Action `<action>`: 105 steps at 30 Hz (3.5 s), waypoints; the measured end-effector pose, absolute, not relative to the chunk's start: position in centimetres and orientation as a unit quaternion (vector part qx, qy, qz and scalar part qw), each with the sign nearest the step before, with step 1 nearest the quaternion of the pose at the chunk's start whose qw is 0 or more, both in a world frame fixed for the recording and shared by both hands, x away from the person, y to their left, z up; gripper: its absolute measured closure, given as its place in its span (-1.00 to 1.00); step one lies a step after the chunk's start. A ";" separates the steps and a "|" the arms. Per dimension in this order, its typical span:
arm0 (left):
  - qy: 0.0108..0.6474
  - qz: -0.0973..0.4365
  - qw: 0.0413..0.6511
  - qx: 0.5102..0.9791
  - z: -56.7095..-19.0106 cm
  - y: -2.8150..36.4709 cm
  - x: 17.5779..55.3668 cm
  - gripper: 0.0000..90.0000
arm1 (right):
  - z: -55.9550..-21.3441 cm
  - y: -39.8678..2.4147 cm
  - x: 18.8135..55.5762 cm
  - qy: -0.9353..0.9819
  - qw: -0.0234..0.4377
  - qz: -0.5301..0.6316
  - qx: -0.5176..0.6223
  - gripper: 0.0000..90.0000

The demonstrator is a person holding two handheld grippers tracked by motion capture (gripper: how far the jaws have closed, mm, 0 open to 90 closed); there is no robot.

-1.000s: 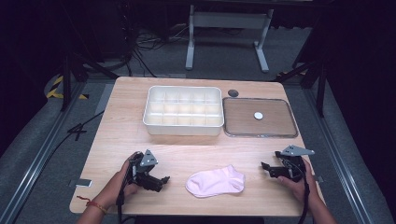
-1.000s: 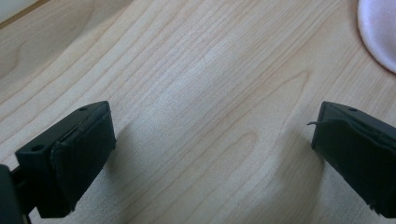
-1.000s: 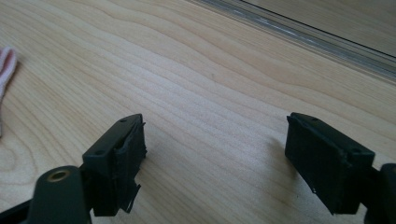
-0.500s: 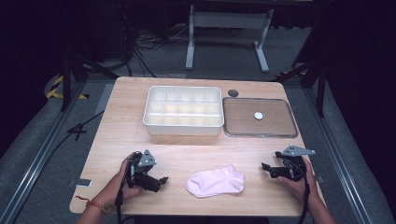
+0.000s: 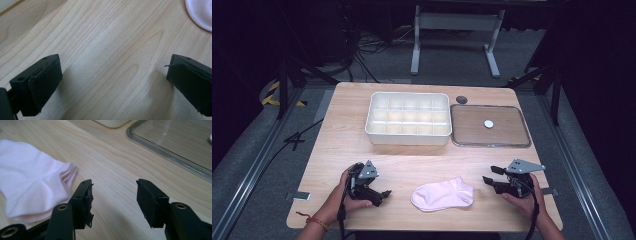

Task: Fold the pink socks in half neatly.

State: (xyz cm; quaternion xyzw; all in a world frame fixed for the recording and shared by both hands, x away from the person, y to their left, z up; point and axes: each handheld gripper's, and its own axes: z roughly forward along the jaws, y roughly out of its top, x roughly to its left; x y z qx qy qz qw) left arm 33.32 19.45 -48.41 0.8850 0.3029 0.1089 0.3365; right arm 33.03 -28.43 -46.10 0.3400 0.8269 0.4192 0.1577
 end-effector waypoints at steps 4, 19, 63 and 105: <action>0.303 0.108 0.335 0.885 -48.4 19.5 33.3 -0.99 | -45.6 -26.4 32.4 0.838 0.149 0.426 0.308 0.22; 0.304 0.109 0.336 0.885 -48.4 19.4 33.3 -0.99 | -45.6 -20.2 30.7 0.862 0.101 0.443 0.225 0.66; 0.307 0.081 0.365 0.875 -47.9 10.0 31.9 -0.42 | -47.9 -15.2 30.1 0.894 0.077 0.403 0.181 0.89; 0.274 0.059 0.362 0.889 -47.4 10.3 32.4 0.48 | -48.0 -13.1 30.1 0.890 0.118 0.397 0.188 0.92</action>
